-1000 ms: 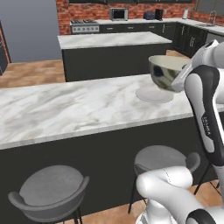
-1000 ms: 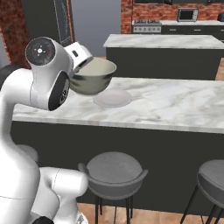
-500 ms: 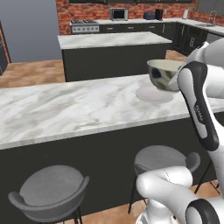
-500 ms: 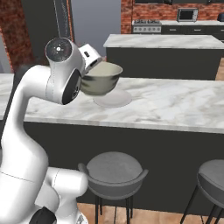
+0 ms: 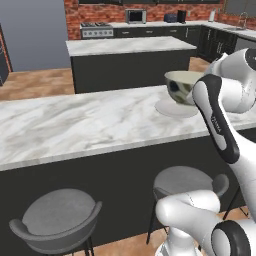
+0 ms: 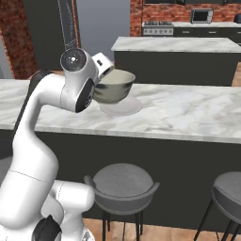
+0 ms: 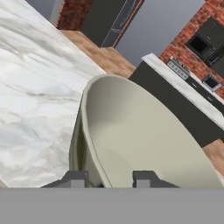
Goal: Move the bowls from the cabinet to the plates on the dining table.
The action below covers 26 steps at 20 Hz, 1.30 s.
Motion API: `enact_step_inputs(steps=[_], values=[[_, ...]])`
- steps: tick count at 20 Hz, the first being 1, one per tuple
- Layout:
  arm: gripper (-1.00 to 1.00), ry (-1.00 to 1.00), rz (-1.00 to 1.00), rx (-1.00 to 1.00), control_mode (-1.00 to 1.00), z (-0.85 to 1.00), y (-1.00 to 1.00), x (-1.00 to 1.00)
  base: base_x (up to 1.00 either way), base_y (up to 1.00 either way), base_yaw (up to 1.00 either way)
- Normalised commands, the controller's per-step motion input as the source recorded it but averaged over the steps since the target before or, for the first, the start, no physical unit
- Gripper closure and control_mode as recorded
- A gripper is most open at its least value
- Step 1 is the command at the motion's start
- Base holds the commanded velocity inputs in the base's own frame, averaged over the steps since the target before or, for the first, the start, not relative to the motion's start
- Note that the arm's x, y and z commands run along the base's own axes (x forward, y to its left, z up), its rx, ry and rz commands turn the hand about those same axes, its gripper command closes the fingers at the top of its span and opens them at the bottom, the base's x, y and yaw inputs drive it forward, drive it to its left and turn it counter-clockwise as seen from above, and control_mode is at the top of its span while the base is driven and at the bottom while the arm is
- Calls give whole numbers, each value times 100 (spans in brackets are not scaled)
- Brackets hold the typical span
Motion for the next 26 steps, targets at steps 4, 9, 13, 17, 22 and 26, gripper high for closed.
enact_step_inputs(steps=[4, 9, 13, 17, 22, 26], values=[[100, 0, 0, 0, -100, 0, -3, 24, 0, 0, 0], [100, 0, 0, 0, -100, -2, 0, 1, 0, 0, 0], [100, 0, 0, 0, -100, -29, 5, 7, 0, 0, 0], [100, 0, 0, -1, -100, -32, 3, 23, 0, 0, 0], [100, 0, 0, -1, -100, -15, 0, 46, 0, 0, 0], [100, 0, 0, 0, -100, -2, 0, 51, 0, 0, 0]])
